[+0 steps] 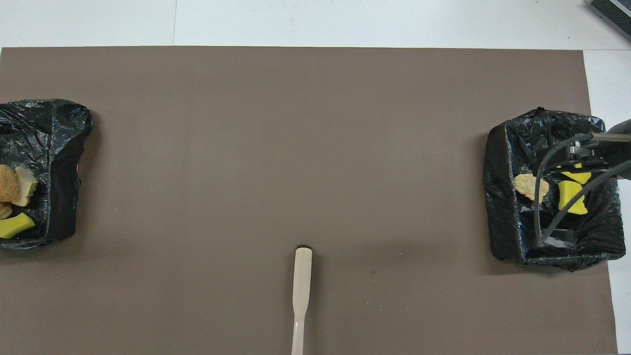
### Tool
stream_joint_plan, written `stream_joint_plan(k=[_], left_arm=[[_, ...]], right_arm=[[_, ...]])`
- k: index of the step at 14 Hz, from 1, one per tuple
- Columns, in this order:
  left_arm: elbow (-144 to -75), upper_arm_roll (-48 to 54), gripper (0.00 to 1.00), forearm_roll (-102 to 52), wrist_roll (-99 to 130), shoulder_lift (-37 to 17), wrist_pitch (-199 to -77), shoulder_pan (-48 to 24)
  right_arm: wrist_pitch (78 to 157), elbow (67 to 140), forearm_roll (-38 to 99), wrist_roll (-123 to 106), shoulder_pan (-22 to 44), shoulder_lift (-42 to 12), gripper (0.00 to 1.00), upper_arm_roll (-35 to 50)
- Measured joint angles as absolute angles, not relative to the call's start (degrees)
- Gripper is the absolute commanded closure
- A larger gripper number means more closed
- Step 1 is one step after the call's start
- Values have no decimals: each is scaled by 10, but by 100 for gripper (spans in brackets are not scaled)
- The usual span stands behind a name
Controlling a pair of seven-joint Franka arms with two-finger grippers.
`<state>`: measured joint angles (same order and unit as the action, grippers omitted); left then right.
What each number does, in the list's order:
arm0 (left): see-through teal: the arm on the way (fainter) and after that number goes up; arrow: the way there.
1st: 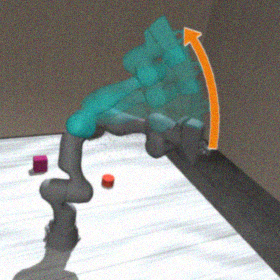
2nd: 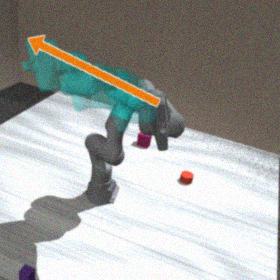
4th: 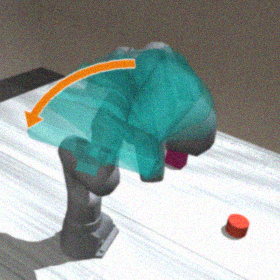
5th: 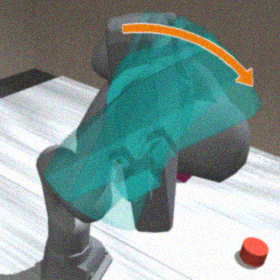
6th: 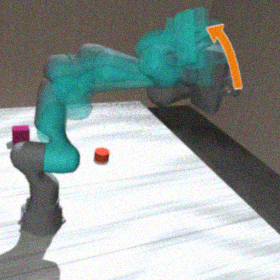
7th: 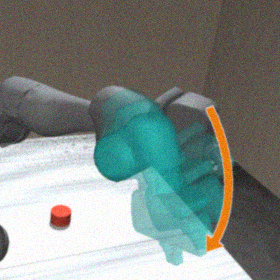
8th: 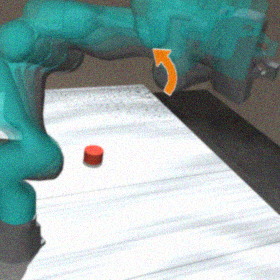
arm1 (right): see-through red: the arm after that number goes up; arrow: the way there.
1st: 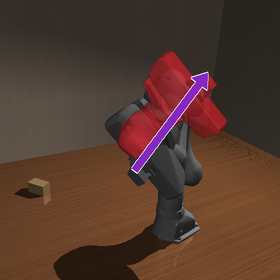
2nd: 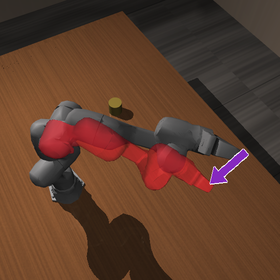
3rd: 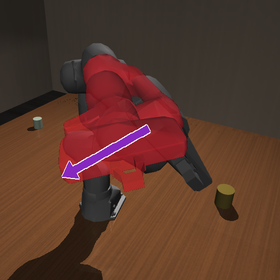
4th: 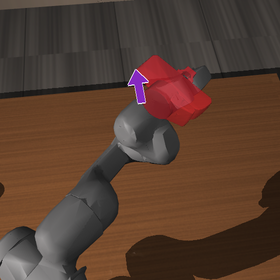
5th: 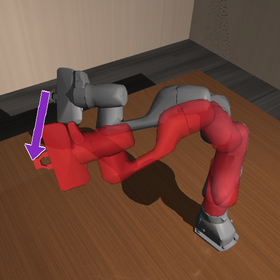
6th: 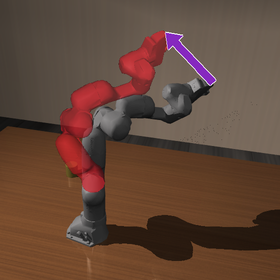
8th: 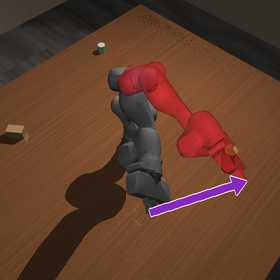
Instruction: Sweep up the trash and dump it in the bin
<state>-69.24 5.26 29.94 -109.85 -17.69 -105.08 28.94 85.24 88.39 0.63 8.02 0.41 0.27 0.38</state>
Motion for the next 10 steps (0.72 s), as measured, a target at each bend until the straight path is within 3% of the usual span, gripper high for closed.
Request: stream_joint_plan(k=[10], left_arm=[[-700,66,100,176,-1086,-157,-1032,215]], right_arm=[[853,884,8,80,5,3,0,6]])
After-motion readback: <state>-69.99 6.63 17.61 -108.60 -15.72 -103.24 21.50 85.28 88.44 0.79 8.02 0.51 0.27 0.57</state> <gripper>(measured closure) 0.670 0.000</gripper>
